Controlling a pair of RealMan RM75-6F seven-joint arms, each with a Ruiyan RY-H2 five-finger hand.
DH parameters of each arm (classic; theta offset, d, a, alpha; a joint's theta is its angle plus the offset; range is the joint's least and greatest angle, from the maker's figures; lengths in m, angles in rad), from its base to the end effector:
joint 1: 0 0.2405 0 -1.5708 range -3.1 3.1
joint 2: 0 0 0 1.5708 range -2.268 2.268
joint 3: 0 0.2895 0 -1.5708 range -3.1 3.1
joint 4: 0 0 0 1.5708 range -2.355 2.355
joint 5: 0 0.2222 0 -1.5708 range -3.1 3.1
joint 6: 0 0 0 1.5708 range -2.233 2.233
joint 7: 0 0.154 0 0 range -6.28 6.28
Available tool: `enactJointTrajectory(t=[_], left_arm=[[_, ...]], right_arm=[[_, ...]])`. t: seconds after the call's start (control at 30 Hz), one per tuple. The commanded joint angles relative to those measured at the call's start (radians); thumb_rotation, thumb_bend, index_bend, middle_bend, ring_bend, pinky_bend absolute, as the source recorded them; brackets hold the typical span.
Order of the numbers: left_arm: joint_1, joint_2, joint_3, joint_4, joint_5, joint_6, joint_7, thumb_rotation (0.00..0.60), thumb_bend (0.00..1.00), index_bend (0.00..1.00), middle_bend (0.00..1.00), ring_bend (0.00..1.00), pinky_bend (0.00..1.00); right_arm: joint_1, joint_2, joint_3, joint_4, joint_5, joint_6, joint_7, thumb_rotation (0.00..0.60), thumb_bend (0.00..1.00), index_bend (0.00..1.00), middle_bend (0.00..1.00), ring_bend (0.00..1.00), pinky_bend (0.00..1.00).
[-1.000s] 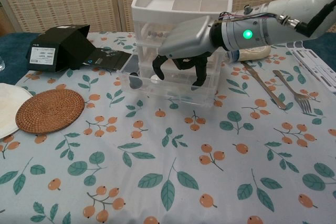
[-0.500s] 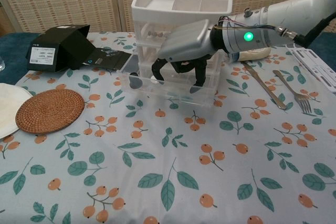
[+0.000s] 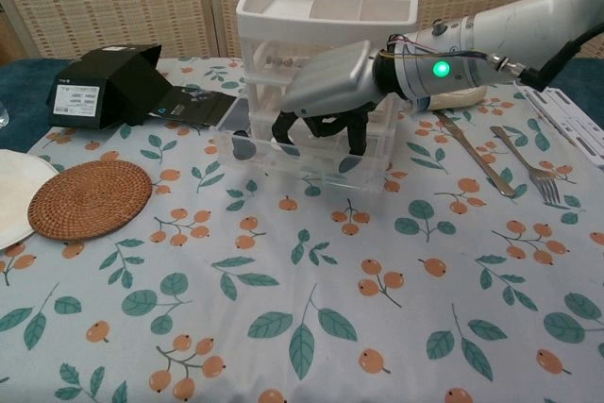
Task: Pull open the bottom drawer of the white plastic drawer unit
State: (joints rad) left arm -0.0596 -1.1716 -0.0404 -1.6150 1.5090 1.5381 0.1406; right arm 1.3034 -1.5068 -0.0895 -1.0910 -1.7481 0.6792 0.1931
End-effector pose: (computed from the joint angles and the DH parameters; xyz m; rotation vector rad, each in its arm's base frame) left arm -0.3418 0.1834 0.1491 -1.3814 -0.8208 -0.8525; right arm -0.0547 -0.4534 -0.0498 2.5950 -0.1079 0.6817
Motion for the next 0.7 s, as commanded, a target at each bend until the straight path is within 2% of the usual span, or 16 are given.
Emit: enactJointTrajectory(t=[0.03,0.43,0.7], left_arm=[[0.001,0.0,0.0,0.0,0.0,0.0,0.0,0.6,0.17,0.14,0.07,0.11,0.07],[0.0,-0.003,0.001,0.004,-0.001,-0.003,-0.001,0.6,0.17,0.14,0.07,0.11,0.07],[-0.001,-0.005,0.0,0.008,-0.001,-0.005,-0.003,0.6,0.17,0.14,0.07,0.11,0.07]], right_arm=[[0.001,-0.001,-0.002,0.001,-0.002,0.0,0.001,0.6,0.2,0.4,0.95,1.0,1.0],[-0.001,-0.005,-0.005,0.006,0.007,-0.014,-0.005,0.6,0.2,0.45,0.95,1.0,1.0],[-0.004,-0.008,0.0,0.004,0.015,-0.012,-0.003,0.6,0.21,0.52,0.96,1.0,1.0]])
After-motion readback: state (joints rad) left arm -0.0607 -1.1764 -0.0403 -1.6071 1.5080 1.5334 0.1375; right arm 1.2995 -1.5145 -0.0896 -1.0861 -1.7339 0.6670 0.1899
